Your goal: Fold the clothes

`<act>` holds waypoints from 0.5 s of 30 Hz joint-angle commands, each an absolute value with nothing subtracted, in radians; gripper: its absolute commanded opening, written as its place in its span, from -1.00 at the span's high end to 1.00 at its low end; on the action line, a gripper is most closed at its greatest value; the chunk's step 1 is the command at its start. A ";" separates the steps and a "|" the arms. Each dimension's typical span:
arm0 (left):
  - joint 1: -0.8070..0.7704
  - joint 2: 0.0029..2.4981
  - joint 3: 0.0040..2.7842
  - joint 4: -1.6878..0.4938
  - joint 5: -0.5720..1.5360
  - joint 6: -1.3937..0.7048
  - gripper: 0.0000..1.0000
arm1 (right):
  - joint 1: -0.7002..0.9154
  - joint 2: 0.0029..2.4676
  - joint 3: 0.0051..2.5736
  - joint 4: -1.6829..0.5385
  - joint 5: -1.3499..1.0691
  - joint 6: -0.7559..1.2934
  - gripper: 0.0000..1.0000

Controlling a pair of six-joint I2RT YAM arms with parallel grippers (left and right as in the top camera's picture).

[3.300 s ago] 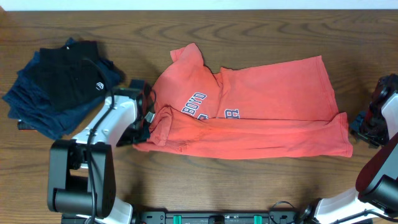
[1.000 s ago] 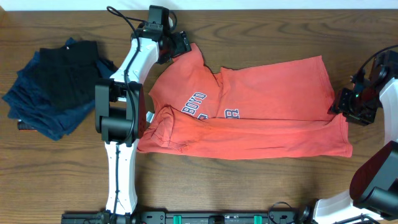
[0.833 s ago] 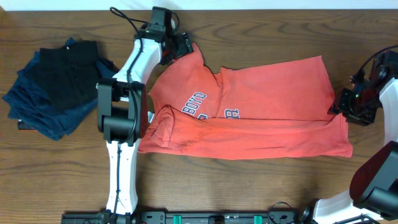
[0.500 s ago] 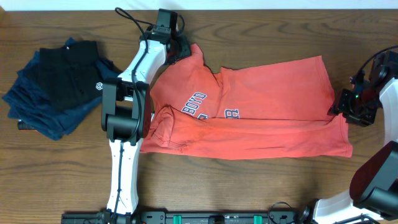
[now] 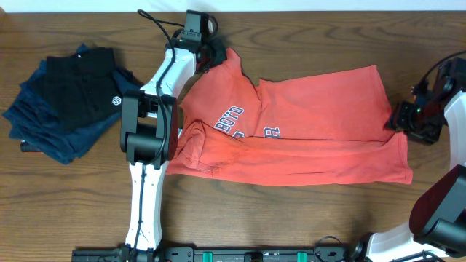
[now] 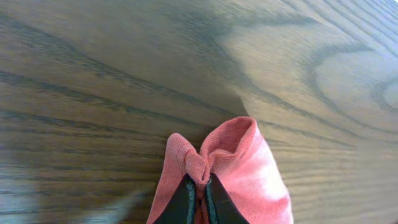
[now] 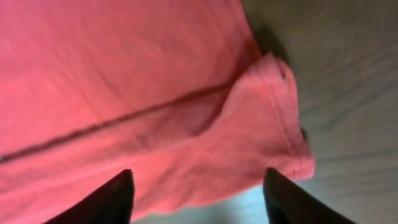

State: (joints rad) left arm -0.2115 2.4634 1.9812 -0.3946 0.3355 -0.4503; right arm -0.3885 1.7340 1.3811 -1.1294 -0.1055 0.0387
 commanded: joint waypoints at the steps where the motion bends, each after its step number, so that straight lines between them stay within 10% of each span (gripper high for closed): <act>1: -0.212 2.384 1.994 -0.435 0.405 -0.387 0.88 | -0.385 1.720 1.398 -1.073 -0.107 0.028 -0.45; 15: -0.212 2.323 1.994 -0.743 0.412 -0.289 0.88 | -0.276 1.946 1.398 -0.490 -0.117 0.048 -0.70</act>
State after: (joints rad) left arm -0.2115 2.3310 1.9827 -0.7208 0.3981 -0.3340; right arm -0.3054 1.8641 1.3926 -0.5198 -0.1108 0.0410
